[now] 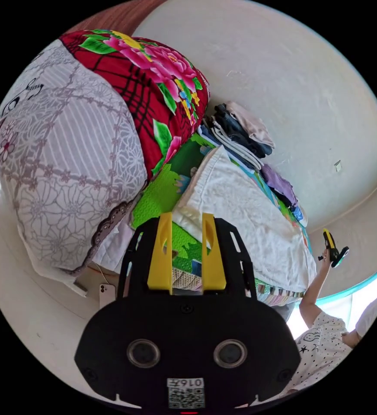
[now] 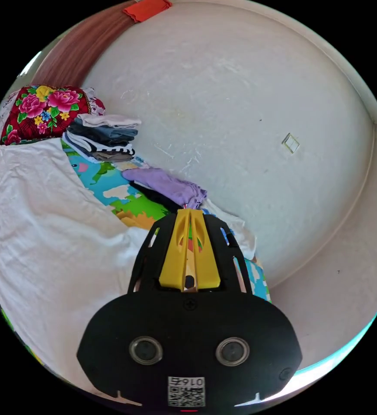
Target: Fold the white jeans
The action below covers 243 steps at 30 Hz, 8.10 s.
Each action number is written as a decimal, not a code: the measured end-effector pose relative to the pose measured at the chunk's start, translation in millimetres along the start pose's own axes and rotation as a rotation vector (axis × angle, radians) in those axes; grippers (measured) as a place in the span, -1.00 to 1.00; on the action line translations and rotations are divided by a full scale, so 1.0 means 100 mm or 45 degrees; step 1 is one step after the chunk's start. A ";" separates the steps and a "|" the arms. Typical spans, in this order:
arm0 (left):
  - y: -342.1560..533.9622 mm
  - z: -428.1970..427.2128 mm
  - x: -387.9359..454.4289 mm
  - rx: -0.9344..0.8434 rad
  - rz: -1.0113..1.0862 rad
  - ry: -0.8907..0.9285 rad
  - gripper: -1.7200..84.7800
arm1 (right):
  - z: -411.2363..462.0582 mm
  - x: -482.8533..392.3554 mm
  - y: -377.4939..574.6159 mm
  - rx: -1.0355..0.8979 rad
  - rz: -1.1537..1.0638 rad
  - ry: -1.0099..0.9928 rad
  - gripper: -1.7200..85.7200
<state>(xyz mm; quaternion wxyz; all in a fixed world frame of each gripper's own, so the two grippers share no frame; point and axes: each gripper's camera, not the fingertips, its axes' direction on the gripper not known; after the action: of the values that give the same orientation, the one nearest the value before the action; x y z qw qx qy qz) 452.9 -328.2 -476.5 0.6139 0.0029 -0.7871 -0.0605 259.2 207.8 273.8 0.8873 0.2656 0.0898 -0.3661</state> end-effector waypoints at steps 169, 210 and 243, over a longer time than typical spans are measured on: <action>-0.73 1.78 2.72 -0.481 1.296 0.450 -0.90 | -0.08 -0.40 -0.30 0.190 0.021 -0.759 -0.88; 1.43 -0.06 1.90 -0.475 1.086 0.432 -0.98 | -1.60 -3.24 0.60 0.069 -0.944 -0.971 -0.77; -1.16 -0.71 2.29 0.081 1.211 0.395 -0.98 | -0.38 -1.68 -0.12 0.097 -0.770 -0.793 -0.93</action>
<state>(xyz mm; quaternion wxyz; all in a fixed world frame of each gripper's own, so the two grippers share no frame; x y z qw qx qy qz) 456.8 -467.6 -250.2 0.6829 -0.3286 -0.6020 0.2515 131.5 322.6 296.3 0.7146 0.1367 -0.1220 -0.6751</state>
